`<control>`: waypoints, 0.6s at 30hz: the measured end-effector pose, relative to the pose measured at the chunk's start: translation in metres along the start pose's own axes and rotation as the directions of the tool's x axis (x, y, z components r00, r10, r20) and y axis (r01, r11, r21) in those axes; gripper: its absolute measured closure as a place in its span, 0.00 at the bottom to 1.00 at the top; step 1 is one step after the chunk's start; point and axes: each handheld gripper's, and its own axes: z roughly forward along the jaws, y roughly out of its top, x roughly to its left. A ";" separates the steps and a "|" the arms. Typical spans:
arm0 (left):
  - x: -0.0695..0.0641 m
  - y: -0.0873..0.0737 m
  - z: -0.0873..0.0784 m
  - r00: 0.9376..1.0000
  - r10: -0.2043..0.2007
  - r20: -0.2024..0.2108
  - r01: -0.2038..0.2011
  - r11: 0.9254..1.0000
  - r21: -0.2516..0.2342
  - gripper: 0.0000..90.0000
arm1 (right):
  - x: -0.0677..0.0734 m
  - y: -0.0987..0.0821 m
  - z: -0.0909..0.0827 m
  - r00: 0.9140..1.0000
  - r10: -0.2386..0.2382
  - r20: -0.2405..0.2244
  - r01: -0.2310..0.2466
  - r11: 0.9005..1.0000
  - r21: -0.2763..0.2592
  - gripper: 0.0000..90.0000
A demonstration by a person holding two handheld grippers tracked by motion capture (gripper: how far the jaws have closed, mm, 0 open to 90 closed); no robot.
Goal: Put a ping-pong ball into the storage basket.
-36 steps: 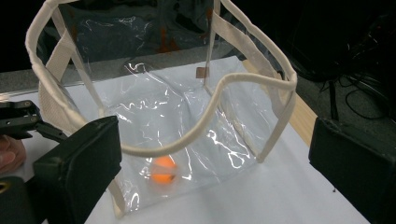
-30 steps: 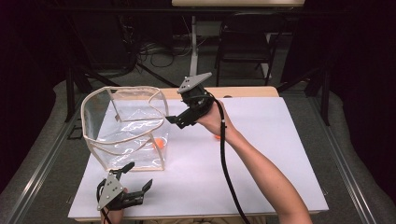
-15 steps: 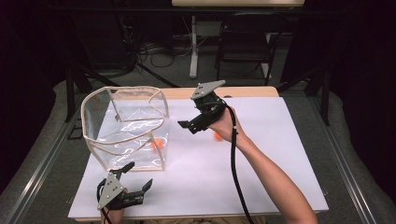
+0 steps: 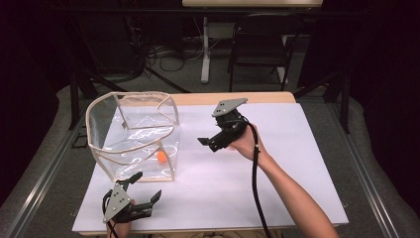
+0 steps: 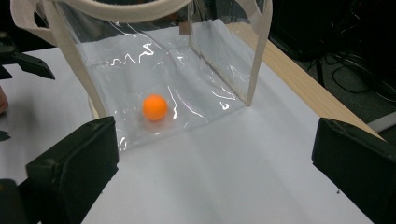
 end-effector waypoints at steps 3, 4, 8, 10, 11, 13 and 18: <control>0.000 0.000 0.000 1.000 -0.001 0.001 0.001 1.000 0.001 0.17 | 0.001 -0.008 -0.002 1.000 0.003 0.004 -0.003 1.000 0.003 0.00; 0.000 0.000 0.000 1.000 -0.002 0.001 0.002 1.000 0.001 0.17 | 0.001 -0.011 -0.002 1.000 0.003 0.006 -0.003 1.000 0.002 0.00; -0.001 0.000 0.000 1.000 0.001 0.003 -0.001 1.000 0.001 0.17 | 0.002 -0.020 -0.003 1.000 0.010 0.009 -0.010 1.000 0.004 0.00; -0.001 0.000 0.001 1.000 0.000 0.004 0.000 1.000 0.001 0.17 | 0.001 -0.030 -0.005 1.000 0.018 0.014 -0.018 1.000 0.010 0.00; -0.001 0.000 0.001 1.000 0.002 0.004 -0.002 1.000 0.001 0.17 | 0.001 -0.030 -0.005 1.000 0.018 0.014 -0.018 1.000 0.010 0.00; -0.001 0.000 0.001 1.000 0.002 0.005 -0.002 1.000 0.003 0.17 | 0.000 -0.036 -0.005 1.000 0.025 0.018 -0.025 1.000 0.010 0.00; -0.001 0.000 -0.001 1.000 0.000 0.001 0.000 1.000 -0.001 0.17 | 0.000 -0.052 -0.005 0.999 0.048 0.011 -0.048 0.999 0.008 0.00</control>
